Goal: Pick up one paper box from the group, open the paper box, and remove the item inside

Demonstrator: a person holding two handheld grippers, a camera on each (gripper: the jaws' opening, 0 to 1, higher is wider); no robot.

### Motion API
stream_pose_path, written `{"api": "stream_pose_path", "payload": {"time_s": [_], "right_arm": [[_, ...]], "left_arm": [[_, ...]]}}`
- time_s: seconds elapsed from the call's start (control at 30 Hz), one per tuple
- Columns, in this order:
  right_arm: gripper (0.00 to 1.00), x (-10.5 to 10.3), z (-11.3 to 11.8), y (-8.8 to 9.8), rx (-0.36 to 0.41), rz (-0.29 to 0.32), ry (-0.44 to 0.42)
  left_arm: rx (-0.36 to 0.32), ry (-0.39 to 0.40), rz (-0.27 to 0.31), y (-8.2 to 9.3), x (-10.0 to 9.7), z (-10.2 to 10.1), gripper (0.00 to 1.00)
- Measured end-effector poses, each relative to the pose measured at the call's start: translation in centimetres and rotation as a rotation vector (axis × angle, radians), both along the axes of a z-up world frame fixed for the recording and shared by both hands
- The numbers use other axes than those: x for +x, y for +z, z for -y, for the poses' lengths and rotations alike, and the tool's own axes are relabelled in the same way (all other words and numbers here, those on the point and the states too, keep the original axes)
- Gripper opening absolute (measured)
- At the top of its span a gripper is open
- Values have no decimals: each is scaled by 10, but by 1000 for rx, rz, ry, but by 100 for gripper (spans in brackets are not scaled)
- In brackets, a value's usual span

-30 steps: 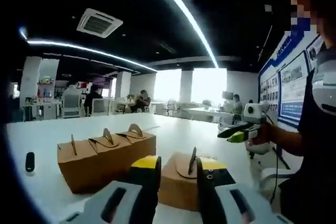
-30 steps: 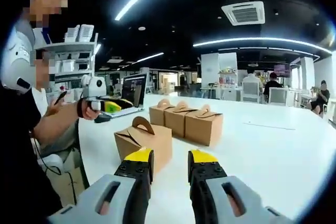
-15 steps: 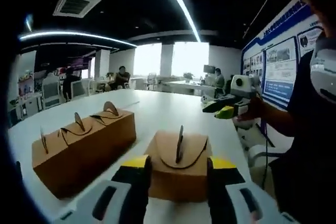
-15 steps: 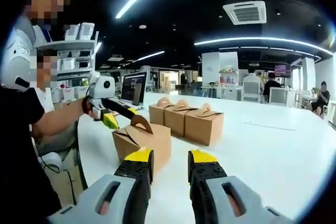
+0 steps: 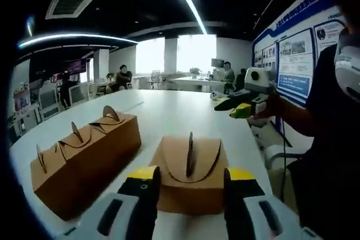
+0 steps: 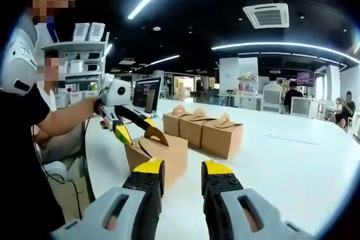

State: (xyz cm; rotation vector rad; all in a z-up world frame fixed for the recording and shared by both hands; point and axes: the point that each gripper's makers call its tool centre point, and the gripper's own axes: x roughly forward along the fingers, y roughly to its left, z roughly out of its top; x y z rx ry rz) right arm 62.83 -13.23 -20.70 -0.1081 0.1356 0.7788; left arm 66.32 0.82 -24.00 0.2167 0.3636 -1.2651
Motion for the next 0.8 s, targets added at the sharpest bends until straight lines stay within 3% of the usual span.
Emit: {"api": "stream_pose_path", "payload": {"time_s": [0.17, 0.33, 0.4, 0.53, 0.67, 0.8], "right_arm": [[27, 3, -8, 8, -12, 37, -13], [26, -1, -36, 27, -81, 126, 36], [26, -4, -48, 29, -142, 156, 54], [25, -7, -79, 28, -352, 276, 78], [23, -9, -101, 11, -506, 309, 107], [19, -7, -114, -1, -680, 395, 103]], "left_arm": [[23, -11, 1, -1, 1, 3, 42], [21, -31, -13, -2, 0, 5, 41], [22, -33, -19, -3, 1, 5, 41], [20, -32, -29, -3, 1, 5, 40], [23, -28, -36, -4, 1, 5, 40], [42, -29, -42, -5, 0, 5, 40]]}}
